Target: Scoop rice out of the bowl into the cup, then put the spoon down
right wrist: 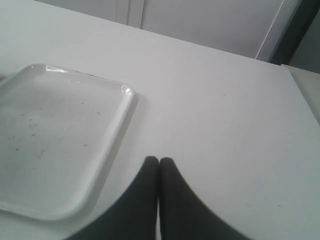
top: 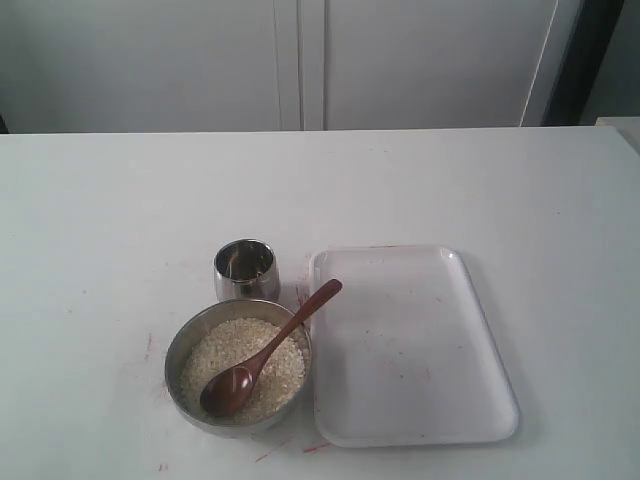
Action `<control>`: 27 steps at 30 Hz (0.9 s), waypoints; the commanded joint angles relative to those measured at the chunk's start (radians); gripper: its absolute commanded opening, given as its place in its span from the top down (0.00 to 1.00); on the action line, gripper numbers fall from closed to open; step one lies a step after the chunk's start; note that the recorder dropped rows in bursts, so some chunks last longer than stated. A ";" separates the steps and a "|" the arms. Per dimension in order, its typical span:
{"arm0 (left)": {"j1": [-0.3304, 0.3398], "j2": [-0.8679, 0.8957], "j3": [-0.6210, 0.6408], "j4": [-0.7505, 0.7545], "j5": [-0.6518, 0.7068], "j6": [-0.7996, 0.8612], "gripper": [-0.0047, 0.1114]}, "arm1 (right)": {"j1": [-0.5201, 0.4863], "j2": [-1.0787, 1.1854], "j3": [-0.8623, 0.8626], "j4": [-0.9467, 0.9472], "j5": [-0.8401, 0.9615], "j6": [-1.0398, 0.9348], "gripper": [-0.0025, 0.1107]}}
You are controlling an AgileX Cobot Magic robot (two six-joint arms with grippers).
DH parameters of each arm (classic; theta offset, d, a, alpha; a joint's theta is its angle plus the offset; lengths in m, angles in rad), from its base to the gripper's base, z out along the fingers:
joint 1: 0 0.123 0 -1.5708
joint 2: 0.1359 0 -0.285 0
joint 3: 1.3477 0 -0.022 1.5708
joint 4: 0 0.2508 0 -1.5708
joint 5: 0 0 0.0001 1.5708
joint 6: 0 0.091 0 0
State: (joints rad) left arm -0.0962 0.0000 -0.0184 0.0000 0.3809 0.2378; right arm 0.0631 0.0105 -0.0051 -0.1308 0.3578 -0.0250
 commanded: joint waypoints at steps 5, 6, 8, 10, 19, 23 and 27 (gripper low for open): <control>-0.005 0.000 0.008 -0.006 0.054 -0.003 0.84 | -0.005 -0.002 0.005 -0.001 -0.009 0.002 0.98; -0.005 0.000 0.008 -0.006 0.054 -0.003 0.84 | -0.005 -0.002 0.005 -0.001 -0.009 0.002 0.98; -0.005 0.000 0.008 -0.006 0.054 -0.003 0.84 | -0.005 -0.002 0.005 -0.001 -0.009 0.002 0.98; -0.005 0.000 0.008 -0.006 0.054 -0.003 0.84 | -0.005 -0.002 0.005 -0.001 -0.009 0.002 0.98; -0.005 0.000 0.008 -0.006 0.054 -0.003 0.84 | -0.005 -0.002 0.005 -0.001 -0.410 0.002 0.98; -0.005 0.000 0.008 -0.006 0.054 -0.003 0.84 | -0.005 -0.002 0.005 0.001 -0.688 0.002 0.98; -0.005 0.000 0.008 -0.006 0.054 -0.003 0.84 | -0.005 -0.002 0.005 0.003 -0.850 0.002 0.98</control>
State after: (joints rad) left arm -0.0962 0.0000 -0.0184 0.0000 0.3809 0.2378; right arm 0.0631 0.0105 -0.0034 -0.1308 -0.3648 -0.0250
